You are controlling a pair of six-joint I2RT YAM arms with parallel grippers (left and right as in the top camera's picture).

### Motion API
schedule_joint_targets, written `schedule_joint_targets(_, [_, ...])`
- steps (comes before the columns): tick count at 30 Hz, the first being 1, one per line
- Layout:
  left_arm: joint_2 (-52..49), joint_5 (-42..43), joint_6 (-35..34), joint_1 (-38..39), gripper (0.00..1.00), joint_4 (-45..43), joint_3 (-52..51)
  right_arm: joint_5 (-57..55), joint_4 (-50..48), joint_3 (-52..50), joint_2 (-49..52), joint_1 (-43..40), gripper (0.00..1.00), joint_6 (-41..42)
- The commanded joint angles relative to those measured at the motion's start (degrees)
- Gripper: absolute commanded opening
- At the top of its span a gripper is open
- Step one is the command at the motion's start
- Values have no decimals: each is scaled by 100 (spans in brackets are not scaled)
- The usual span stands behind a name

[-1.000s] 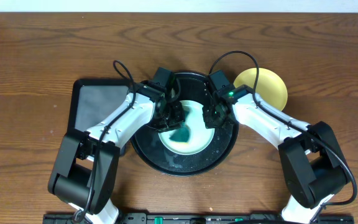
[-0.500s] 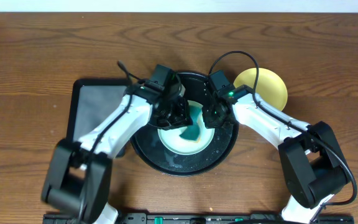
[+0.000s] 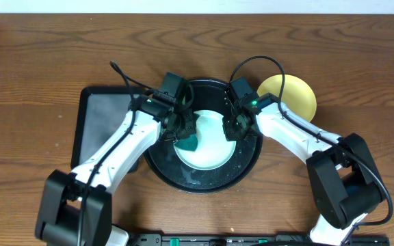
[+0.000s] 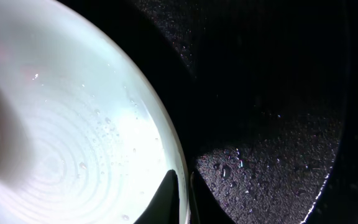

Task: Clean dirty plates on tray and stack at the side
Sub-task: 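Keep scrubbing the mint plate surface with the green sponge in the left gripper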

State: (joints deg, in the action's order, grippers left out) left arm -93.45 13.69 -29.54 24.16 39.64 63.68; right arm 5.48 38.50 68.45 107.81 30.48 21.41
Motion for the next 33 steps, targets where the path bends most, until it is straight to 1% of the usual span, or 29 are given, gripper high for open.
schedule_joint_targets(1, [-227, -256, 103, 17, 8, -15, -85, 33, -15, -33, -98, 33, 3, -68])
schedule_joint_targets(3, [-282, -262, 103, 17, 8, -57, -85, 33, -17, -46, -92, 33, 1, -68])
schedule_joint_targets(19, [-326, -262, 105, 20, 8, -129, -85, 33, -61, -74, -87, 33, 1, -68])
schedule_joint_targets(27, [-732, -260, 101, 138, 8, -133, -122, 33, -63, -74, -87, 31, 1, -68])
schedule_joint_targets(30, [-852, -146, 98, 295, 8, -151, -122, 33, -63, -74, -87, 31, 1, -68])
schedule_joint_targets(33, [-870, 197, 98, 461, 8, -225, -122, 33, -66, -74, -87, 31, 1, -68])
